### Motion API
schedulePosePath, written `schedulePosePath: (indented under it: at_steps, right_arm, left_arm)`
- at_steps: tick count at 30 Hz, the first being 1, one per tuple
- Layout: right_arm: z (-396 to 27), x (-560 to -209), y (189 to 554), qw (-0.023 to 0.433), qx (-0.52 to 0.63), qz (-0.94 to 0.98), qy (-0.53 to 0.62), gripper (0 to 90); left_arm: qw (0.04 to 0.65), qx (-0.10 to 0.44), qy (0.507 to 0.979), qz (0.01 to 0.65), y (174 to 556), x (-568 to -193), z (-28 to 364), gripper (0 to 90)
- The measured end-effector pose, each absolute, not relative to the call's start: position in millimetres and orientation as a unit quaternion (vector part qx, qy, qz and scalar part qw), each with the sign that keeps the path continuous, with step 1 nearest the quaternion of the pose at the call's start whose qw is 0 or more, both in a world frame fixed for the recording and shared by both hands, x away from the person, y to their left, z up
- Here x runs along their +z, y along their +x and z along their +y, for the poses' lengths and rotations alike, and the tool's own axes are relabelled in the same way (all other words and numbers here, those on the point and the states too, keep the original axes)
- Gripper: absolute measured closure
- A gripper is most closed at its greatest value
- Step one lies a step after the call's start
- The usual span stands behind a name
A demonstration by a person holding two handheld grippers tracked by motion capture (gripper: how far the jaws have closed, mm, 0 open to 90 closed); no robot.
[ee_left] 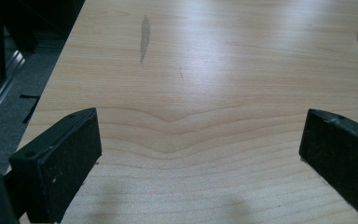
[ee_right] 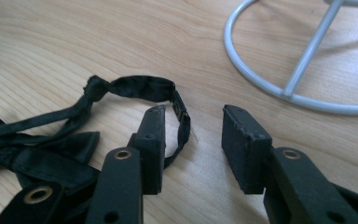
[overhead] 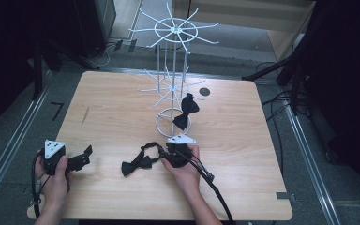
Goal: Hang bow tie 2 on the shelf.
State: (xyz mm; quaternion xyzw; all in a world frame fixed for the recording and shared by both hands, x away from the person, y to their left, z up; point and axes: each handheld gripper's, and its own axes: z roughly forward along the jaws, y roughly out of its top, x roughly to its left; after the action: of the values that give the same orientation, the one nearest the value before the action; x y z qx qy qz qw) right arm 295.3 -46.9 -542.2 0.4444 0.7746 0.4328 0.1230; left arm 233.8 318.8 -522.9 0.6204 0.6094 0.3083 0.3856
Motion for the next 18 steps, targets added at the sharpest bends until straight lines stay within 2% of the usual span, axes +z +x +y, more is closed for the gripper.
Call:
schedulePosePath:
  at_steps: [9, 14, 18]
  right_arm:
    - [-45.5, -542.4, 294.0, 0.141, 0.418, 0.788, 0.429, 75.8]
    - [-44.1, -540.9, 291.5, 0.162, 0.398, 0.802, 0.416, 89.2]
    - [-46.7, -541.1, 290.4, 0.159, 0.402, 0.802, 0.413, 90.0]
  left_arm:
    - [0.385, 0.31, 0.62, 0.609, 233.8, -523.0, 318.5, 0.0]
    - [0.385, 0.311, 0.62, 0.609, 233.7, -523.0, 318.3, 0.0]
    - [0.385, 0.311, 0.62, 0.609, 233.5, -522.9, 318.2, 0.0]
